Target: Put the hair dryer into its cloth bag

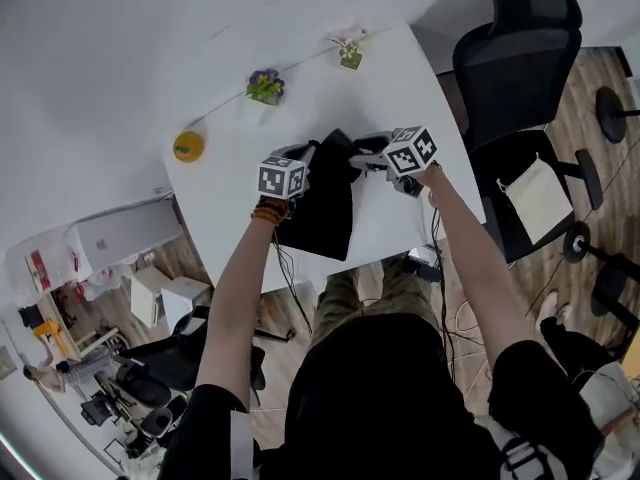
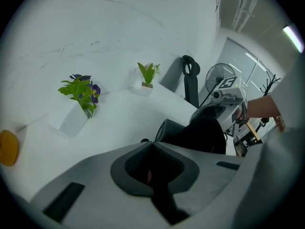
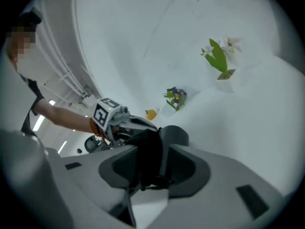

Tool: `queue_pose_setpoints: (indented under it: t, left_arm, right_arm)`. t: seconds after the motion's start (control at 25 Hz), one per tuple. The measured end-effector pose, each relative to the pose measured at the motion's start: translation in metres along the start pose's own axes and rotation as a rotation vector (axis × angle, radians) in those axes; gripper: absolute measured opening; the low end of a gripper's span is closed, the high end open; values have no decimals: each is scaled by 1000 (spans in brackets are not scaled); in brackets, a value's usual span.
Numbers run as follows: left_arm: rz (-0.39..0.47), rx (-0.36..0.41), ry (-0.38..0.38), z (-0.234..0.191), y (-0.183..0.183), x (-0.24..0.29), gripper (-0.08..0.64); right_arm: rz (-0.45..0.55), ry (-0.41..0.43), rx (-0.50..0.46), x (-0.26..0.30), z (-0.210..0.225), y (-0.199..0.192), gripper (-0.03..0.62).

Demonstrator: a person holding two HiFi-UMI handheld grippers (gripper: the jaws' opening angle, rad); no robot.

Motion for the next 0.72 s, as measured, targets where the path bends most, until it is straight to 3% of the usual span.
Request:
queue_pose_setpoints:
  t: [0.04, 0.08, 0.2, 0.24, 0.28, 0.36, 0.4, 0.52, 0.72]
  left_arm:
    - [-2, -7, 2, 1, -1, 1, 26]
    - [1, -23, 3, 1, -2, 2, 26]
    - [3, -69, 17, 0, -1, 8, 26]
    - [1, -73, 22, 0, 0, 10, 26]
    - [3, -74, 25, 0, 2, 11, 26]
    - [18, -73, 27, -3, 10, 11, 26]
    - [29, -77, 28, -4, 15, 10, 26]
    - [38, -87, 32, -5, 26, 17, 26]
    - [1, -136, 44, -9, 32, 39, 26]
  right_arm:
    - [-10, 40, -43, 2, -14, -1, 119]
    - [-35, 80, -96, 6, -30, -5, 83]
    - [-151, 164, -220, 23, -64, -25, 97]
    - [-142, 157, -232, 22, -65, -26, 115]
    - [-93, 119, -220, 15, -59, -21, 127]
    - [22, -26, -148, -7, -29, -7, 60]
    - [34, -108, -117, -18, -11, -6, 55]
    - [-65, -293, -87, -30, 25, -23, 52]
    - [-94, -366, 46, -30, 45, -34, 47]
Point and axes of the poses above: the fingertips, and each gripper's own axes: x forward along the fingers, z to its right, y out of its top, the point moved 1 cm from there along -x, backward along the fingers, and after that the axes turned 6 degrees about y, right-handed, at the moved point
